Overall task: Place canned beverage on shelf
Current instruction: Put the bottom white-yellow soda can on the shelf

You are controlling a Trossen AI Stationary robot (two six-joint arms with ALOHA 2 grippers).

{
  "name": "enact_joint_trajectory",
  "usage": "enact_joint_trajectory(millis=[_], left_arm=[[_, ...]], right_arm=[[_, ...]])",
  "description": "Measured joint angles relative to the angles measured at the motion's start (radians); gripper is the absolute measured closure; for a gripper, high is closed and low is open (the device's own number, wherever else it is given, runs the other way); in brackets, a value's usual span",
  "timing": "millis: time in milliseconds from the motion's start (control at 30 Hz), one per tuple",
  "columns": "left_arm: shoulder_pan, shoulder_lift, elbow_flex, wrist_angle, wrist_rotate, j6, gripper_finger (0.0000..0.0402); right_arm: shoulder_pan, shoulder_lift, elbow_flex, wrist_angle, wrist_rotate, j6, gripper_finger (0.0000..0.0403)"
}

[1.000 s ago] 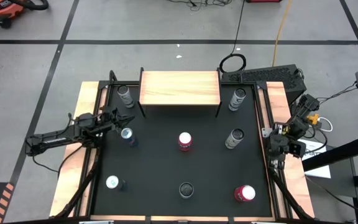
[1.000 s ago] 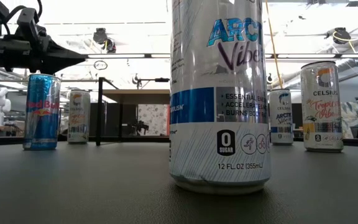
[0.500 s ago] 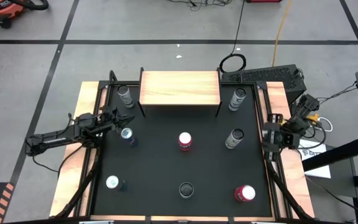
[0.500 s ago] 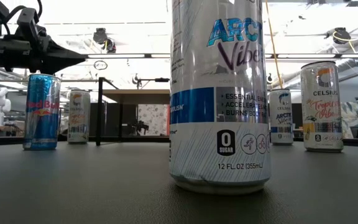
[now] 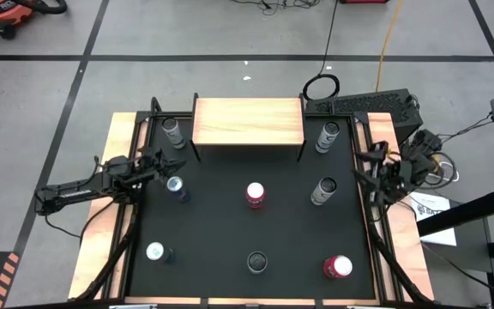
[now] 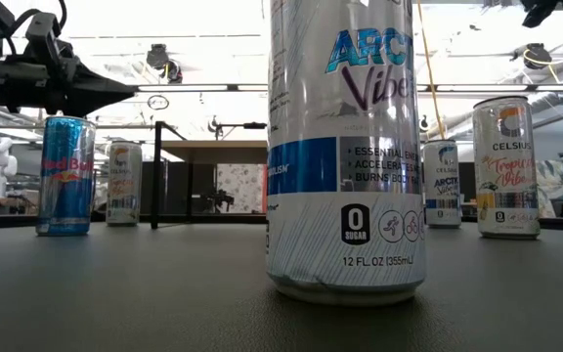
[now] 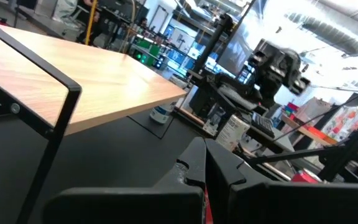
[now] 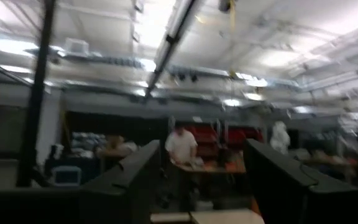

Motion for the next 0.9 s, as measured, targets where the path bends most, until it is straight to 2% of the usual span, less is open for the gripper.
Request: enact_joint_trajectory(millis=[133, 333, 633, 900], left_arm=[[0.000, 0.000, 0.000, 0.000, 0.048, 0.037, 0.0401], [0.000, 0.000, 0.000, 0.000, 0.064, 0.055, 0.0401], [0.000, 0.000, 0.000, -0.005, 0.066, 0.086, 0.0401], [0.000, 0.000, 0.000, -0.006, 0.066, 0.099, 0.0401]], right_arm=[[0.000, 0.044, 0.103, -0.103, 0.119, 0.021, 0.0194], [0.000, 0.085, 0.189, -0.129, 0.113, 0.061, 0.0194], [0.000, 0.098, 0.203, -0.129, 0.115, 0.020, 0.0192], [0.000, 0.155, 0.203, -0.129, 0.117, -0.031, 0.0122]])
